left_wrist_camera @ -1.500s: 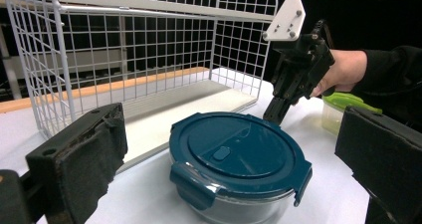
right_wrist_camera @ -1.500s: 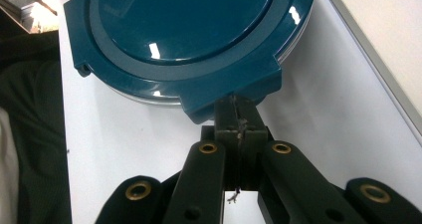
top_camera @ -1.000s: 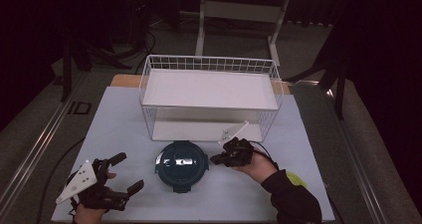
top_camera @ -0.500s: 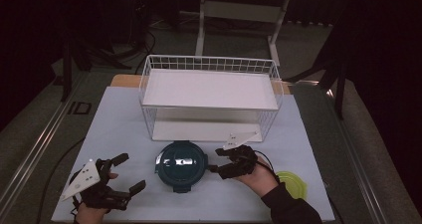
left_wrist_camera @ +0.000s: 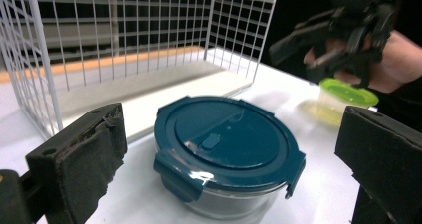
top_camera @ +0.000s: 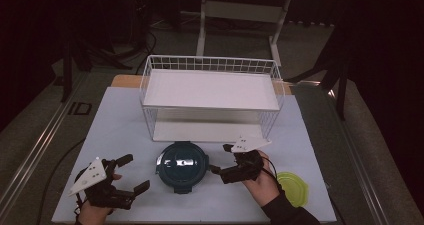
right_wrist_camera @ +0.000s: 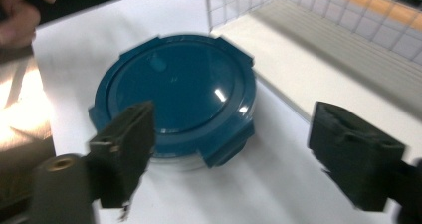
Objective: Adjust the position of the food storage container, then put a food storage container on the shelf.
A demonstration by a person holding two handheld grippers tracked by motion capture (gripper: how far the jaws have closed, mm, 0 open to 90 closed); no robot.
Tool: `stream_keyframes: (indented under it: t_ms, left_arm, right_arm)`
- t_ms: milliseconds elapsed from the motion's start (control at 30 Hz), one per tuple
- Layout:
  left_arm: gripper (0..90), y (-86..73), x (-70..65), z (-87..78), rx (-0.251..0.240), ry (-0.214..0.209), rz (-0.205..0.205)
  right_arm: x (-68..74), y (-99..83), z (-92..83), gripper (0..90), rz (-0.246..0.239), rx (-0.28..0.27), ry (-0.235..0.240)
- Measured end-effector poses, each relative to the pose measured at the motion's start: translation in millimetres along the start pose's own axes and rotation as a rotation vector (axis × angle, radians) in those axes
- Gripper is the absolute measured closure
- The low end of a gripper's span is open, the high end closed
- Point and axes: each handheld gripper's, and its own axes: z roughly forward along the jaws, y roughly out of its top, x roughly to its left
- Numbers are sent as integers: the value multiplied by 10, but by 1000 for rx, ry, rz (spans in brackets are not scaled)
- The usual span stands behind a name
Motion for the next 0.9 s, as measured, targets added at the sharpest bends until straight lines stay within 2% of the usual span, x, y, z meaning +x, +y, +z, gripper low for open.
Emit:
stream_keyframes:
  t_ms: [100, 133, 167, 233, 400, 500, 533, 600, 633, 700, 900]
  left_arm:
    - [0, 8, 3, 11, 7, 1, -3]
    - [0, 63, 31, 50, 46, 4, -20]
    - [0, 91, 45, 65, 65, 13, -27]
    - [0, 152, 80, 95, 98, 26, -53]
    - [0, 296, 158, 211, 218, 70, -109]
    - [0, 340, 193, 283, 253, 48, -175]
    - [0, 349, 199, 304, 265, 51, -188]
    - [0, 363, 217, 344, 285, 24, -212]
    - [0, 363, 230, 363, 293, 11, -223]
    - [0, 349, 273, 404, 307, 13, -246]
    - [0, 231, 487, 528, 360, 17, -402]
  right_arm:
    - [-1, 19, -15, 184, -1, -6, -2]
    - [-1, 19, -15, 184, -1, -6, -2]
    - [2, 44, -88, 179, 35, -37, -24]
    - [0, 49, -113, 169, 42, -53, -24]
    - [-15, 48, -205, 143, 81, -90, -34]
    - [-26, 32, -226, 130, 101, -99, -52]
    - [-36, 28, -229, 118, 114, -97, -51]
    - [-41, 19, -227, 105, 121, -102, -64]
    - [-52, 11, -225, 105, 132, -104, -55]
    - [-70, -4, -219, 103, 155, -107, -34]
    - [-62, -16, -166, 100, 200, -97, -19]
